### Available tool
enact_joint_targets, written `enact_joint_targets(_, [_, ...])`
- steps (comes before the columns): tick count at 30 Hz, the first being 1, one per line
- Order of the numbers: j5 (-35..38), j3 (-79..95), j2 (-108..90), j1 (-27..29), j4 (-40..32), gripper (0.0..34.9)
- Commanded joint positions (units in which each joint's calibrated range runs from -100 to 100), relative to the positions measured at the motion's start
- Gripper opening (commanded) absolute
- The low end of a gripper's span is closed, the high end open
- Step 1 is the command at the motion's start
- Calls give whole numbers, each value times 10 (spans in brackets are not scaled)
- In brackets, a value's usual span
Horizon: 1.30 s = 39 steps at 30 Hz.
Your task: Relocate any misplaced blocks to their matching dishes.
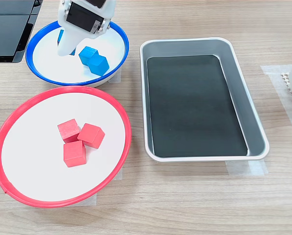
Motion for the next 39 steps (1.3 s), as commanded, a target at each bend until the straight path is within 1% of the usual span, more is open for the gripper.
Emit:
enact_joint_targets(1, [-6,-38,9,-1,-8,3])
enact_joint_targets(12, [-1,-61,54,1,-9,6])
enact_joint_targets(13, [0,-61,55,1,-8,20])
enact_joint_targets(14, [0,-60,56,0,-6,41])
enact_joint_targets(16, [0,-60,56,-1,-3,61])
enact_joint_targets(18, [0,-60,56,-2,1,71])
enact_joint_targets(22, [1,-60,51,-3,6,102])
enact_joint_targets(25, [-1,-58,42,-5,6,111])
enact_joint_targets(32, [-5,-21,-26,-11,4,102])
enact_joint_targets(35, [-6,28,-92,-16,3,91])
enact_joint_targets(37, [-8,72,-149,-22,2,80])
enact_joint_targets(38, [-13,103,-187,-27,2,65])
enact_joint_targets(39, [-20,137,-225,-33,-1,43])
